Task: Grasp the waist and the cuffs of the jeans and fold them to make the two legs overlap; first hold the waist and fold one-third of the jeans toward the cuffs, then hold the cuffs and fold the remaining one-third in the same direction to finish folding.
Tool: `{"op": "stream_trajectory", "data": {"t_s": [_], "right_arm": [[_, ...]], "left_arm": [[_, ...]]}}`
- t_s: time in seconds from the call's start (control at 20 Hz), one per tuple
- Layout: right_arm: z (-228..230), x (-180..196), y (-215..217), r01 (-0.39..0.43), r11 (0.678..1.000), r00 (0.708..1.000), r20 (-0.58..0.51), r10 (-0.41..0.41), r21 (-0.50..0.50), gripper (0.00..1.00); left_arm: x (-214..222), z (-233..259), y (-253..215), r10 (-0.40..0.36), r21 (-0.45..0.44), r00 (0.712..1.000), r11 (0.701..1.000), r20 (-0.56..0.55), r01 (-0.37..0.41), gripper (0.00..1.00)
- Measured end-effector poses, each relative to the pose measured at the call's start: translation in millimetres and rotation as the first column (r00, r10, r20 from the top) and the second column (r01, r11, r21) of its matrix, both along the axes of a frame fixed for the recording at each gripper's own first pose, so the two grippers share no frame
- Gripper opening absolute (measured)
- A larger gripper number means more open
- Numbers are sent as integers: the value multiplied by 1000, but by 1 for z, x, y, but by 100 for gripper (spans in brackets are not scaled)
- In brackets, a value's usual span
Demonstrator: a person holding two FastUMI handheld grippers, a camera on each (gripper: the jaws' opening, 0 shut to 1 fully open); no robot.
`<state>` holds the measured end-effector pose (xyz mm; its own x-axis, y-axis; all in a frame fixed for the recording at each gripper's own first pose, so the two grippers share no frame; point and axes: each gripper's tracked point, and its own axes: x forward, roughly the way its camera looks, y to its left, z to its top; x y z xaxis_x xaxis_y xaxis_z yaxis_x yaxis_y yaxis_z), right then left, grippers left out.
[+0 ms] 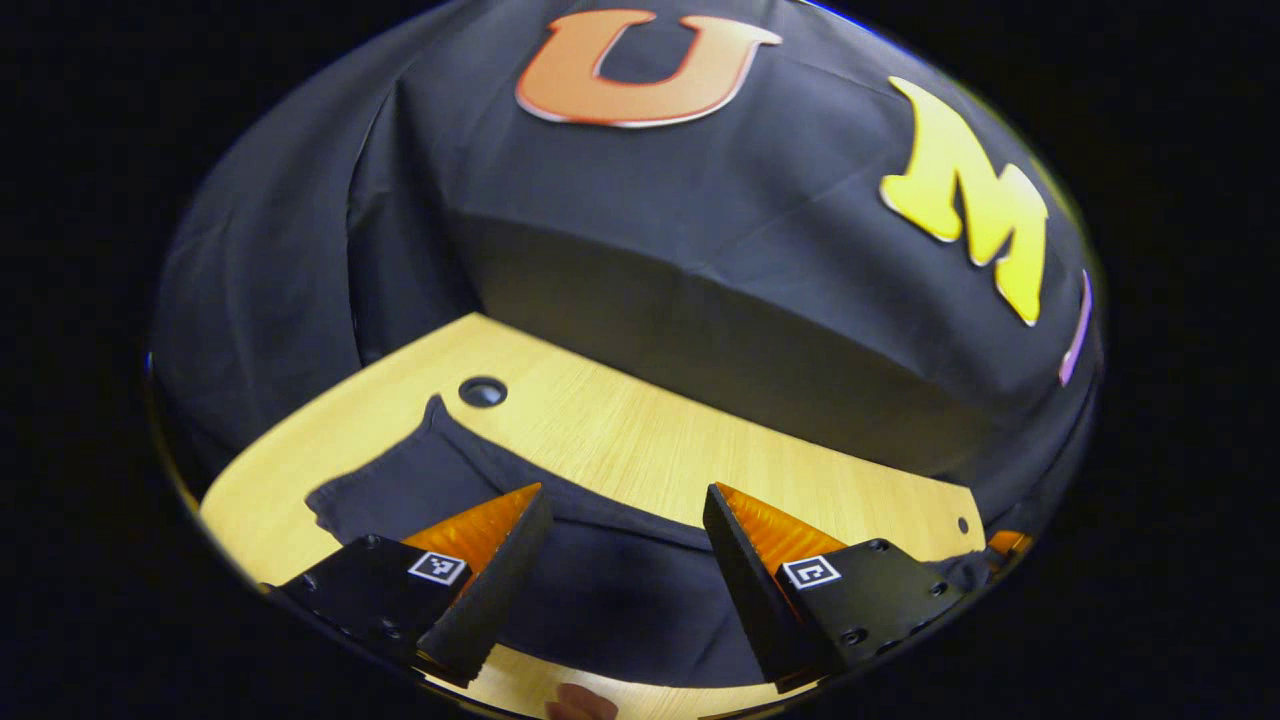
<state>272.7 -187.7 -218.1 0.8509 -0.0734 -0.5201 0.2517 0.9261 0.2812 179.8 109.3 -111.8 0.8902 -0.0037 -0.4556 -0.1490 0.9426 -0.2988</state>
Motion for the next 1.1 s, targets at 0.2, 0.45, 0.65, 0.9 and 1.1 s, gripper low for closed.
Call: {"op": "stream_trajectory", "data": {"t_s": [0.2, 0.45, 0.65, 0.9, 1.1], "right_arm": [[24, -38, -26, 12, 979, 998, 58, 0, -202, 98], [-10, -92, -80, 114, 972, 992, -26, -122, -207, 100], [-35, -112, -126, 237, 962, 967, -63, -248, -137, 98], [-55, -101, -170, 317, 946, 941, -107, -322, -64, 98], [-90, -100, -181, 310, 950, 934, -197, -299, 29, 98]], "left_arm": [[-25, 60, -13, -61, 159, 986, 987, 157, 35, 98], [-80, 140, -36, -162, 274, 923, 959, 348, 65, 99], [-128, 194, -48, -182, 283, 863, 958, 470, 48, 99], [-161, 220, -61, -229, 281, 836, 955, 498, 95, 99], [-169, 221, -57, -189, 250, 857, 966, 479, 74, 99]]}}
